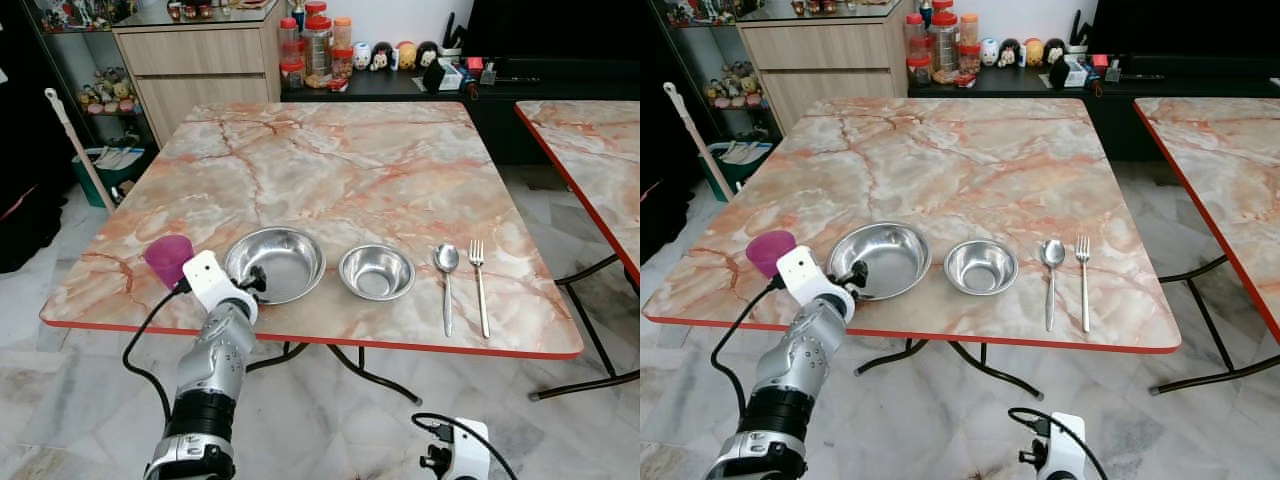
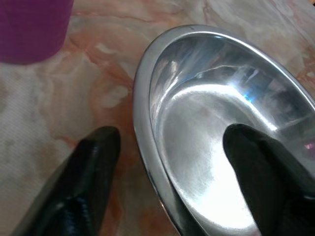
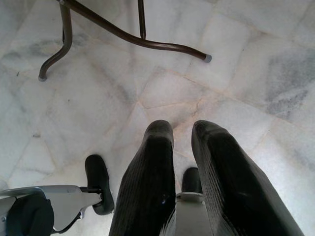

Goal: Setting the table

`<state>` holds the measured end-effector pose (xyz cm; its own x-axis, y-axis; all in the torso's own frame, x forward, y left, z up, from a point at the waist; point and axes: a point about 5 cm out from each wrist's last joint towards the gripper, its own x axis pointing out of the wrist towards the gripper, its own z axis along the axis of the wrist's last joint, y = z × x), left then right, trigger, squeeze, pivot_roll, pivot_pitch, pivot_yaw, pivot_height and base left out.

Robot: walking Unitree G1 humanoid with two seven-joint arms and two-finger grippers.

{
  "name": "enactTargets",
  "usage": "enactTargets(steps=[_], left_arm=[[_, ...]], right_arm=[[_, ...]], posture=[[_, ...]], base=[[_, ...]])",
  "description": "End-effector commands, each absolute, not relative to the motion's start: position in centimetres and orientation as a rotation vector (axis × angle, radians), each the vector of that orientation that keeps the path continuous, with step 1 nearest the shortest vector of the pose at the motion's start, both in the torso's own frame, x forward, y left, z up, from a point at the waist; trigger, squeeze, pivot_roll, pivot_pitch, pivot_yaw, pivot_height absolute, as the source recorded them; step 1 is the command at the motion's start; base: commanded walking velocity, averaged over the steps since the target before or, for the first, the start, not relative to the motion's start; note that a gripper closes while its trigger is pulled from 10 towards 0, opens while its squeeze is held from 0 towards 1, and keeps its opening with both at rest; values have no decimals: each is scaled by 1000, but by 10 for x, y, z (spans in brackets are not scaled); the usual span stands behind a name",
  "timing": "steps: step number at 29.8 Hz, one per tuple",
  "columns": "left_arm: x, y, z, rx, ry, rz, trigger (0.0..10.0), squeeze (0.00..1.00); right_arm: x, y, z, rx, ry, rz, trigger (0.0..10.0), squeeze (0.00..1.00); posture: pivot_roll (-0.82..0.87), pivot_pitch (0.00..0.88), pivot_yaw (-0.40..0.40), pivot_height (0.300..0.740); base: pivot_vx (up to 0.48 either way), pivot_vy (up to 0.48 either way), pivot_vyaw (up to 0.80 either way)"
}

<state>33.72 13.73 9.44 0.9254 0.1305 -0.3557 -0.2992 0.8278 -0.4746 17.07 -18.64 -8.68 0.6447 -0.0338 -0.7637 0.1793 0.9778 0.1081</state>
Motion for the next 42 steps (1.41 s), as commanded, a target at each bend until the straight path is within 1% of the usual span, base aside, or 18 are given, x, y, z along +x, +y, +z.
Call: enactTargets(steps=[1,13,23,24,27,42], left_arm=[[337,143,95,-542,313,263,0,0],[336,150,94,-506,327,282,0,0],[335,139,87,-472,397,213,0,0],[335,134,86,-457,411,172,0,0],[334,131,86,-445,420,157,0,0],[335,141,90,-428,394,187,0,0]], right_arm=[[174,-187,-85,184,855,-122,10000,0],[179,-185,-84,181,851,-107,10000,0],[180,-184,-83,182,852,-105,10000,0],[180,-184,-83,184,854,-103,10000,0],[179,-183,-84,186,856,-102,10000,0],[180,-181,-84,187,861,-97,10000,0]], posture=[[37,0,44,740],[36,0,45,740],[33,0,50,740],[34,0,55,740],[34,0,57,740],[47,0,56,740]], base=[[0,0,0],[0,0,0],[0,0,0],[0,0,0],[0,0,0],[0,0,0]])
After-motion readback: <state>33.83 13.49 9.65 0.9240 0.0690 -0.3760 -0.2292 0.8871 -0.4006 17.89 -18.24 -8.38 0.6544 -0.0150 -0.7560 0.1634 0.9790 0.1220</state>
